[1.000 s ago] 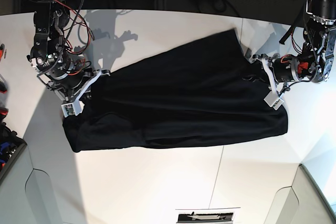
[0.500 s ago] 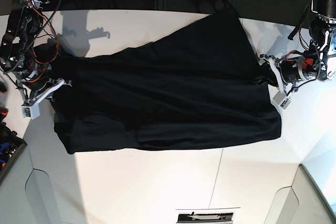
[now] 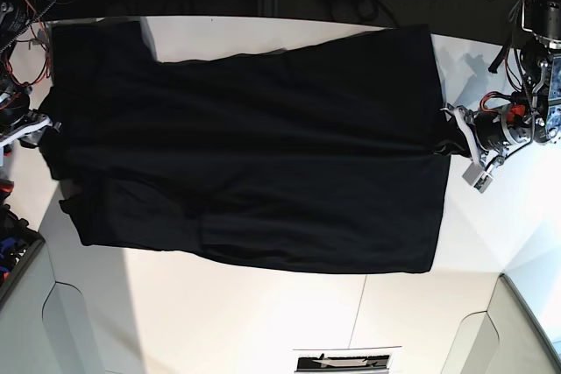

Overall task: Layout the t-shirt on the table in an organized manner, then fold the t-shirt properly
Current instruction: 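Lift and swing the stretched shirt, laying it flat on the table, then pull the shirt corners with both grippers to smooth the fabric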

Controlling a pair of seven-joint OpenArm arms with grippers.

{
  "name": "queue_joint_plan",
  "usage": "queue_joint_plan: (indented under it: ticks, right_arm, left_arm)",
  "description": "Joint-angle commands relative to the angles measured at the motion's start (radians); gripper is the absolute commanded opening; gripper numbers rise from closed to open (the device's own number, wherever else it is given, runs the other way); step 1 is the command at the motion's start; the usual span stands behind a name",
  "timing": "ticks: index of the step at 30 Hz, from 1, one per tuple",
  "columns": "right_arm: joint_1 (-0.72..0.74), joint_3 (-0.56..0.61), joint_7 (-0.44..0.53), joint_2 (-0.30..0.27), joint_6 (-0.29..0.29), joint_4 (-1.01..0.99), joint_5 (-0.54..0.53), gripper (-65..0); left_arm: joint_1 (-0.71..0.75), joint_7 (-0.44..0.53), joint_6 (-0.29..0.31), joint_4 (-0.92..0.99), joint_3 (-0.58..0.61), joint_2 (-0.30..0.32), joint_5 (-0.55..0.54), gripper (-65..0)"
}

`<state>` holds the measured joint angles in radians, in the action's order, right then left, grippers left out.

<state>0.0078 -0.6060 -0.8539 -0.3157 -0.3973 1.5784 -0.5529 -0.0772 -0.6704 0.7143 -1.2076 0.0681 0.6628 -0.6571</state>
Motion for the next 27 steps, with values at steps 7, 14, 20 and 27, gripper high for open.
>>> queue_joint_plan:
  ticks: [7,14,20,27]
  right_arm:
    - [0.052,-0.006,0.018,-0.019,-0.063,0.026,-0.087,-22.6]
    - [0.075,0.161,0.071,-0.012,-0.119,0.026,-0.085,-22.6]
    - [0.098,0.354,0.148,0.04,-0.08,0.013,0.095,-22.6]
    - [0.175,0.424,0.217,0.098,0.017,-0.113,0.244,-22.6]
  left_arm:
    - [-0.028,-0.034,-0.016,-0.003,-0.004,0.068,-0.021,-55.9]
    - [-0.031,-0.046,-0.016,-0.015,-0.004,0.104,-0.087,-55.9]
    - [-0.031,-0.069,-0.016,-0.016,-0.004,0.101,-0.15,-55.9]
    - [-0.031,-0.083,-0.016,-0.016,-0.004,0.102,-0.2,-52.6]
